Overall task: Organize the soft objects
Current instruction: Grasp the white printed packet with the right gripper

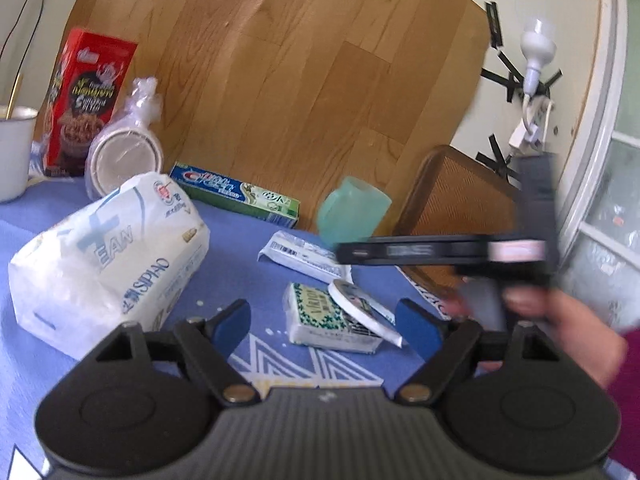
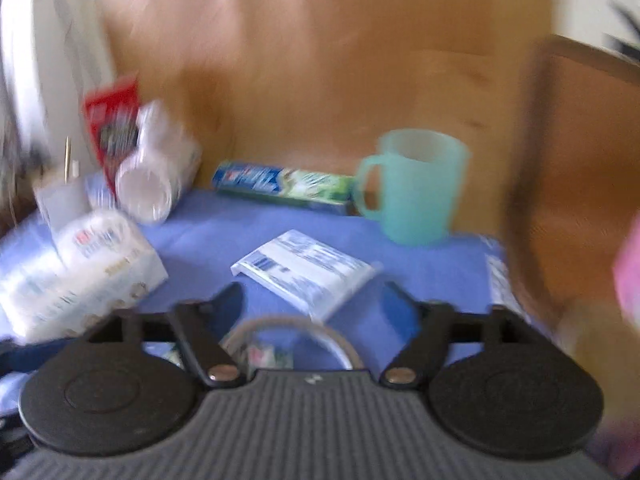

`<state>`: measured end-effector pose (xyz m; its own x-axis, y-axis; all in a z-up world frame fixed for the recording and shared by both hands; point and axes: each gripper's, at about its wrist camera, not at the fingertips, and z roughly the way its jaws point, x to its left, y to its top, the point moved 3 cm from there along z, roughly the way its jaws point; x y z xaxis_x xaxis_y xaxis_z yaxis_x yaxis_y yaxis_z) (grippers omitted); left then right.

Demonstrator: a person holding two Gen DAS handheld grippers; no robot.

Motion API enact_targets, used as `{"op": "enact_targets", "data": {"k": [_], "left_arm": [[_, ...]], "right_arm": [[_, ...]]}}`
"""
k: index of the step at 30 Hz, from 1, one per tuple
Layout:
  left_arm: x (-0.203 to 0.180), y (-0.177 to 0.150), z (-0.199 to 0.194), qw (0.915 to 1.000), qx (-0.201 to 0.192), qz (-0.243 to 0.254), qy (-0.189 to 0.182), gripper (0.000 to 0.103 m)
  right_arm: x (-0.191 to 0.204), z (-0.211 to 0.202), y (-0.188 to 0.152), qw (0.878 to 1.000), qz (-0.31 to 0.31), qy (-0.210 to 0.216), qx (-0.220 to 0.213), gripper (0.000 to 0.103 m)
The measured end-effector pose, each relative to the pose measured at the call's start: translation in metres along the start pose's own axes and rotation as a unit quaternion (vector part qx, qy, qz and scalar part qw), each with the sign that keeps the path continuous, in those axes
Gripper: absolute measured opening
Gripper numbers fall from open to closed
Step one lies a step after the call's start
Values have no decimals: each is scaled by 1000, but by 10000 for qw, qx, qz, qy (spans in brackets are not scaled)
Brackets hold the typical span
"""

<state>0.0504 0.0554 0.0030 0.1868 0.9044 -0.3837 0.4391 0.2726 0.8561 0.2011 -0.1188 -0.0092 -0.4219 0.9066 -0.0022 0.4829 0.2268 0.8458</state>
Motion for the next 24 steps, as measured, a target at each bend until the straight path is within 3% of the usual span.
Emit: {"op": "enact_targets", "data": {"k": [4, 8, 10, 12, 13, 14, 20, 24], "left_arm": [[11, 3, 5, 9994, 64, -329, -44, 82], [12, 2, 6, 9990, 104, -426, -56, 83], [12, 1, 7, 9988, 126, -461, -61, 83], [15, 2, 9, 9985, 176, -520, -79, 83], [16, 2, 9, 9983, 187, -551, -74, 83], [17, 2, 9, 9981, 189, -581, -74, 83], [20, 2, 9, 9976, 186, -670, -64, 83], [21, 2, 9, 9973, 205, -695, -72, 83]], "right_arm": [[-2, 50, 16, 9968, -697, -120, 371, 97], [-15, 79, 13, 9953, -413, 102, 867, 97], [-22, 79, 12, 9957, -70, 172, 903, 91], [-24, 73, 11, 9966, -47, 48, 827, 75], [-25, 69, 12, 9968, 29, -18, 802, 74], [-27, 64, 12, 9969, 133, -80, 766, 69], [-28, -8, 18, 9991, 270, -310, -97, 69], [-19, -91, -21, 9972, 322, -440, -516, 69]]}}
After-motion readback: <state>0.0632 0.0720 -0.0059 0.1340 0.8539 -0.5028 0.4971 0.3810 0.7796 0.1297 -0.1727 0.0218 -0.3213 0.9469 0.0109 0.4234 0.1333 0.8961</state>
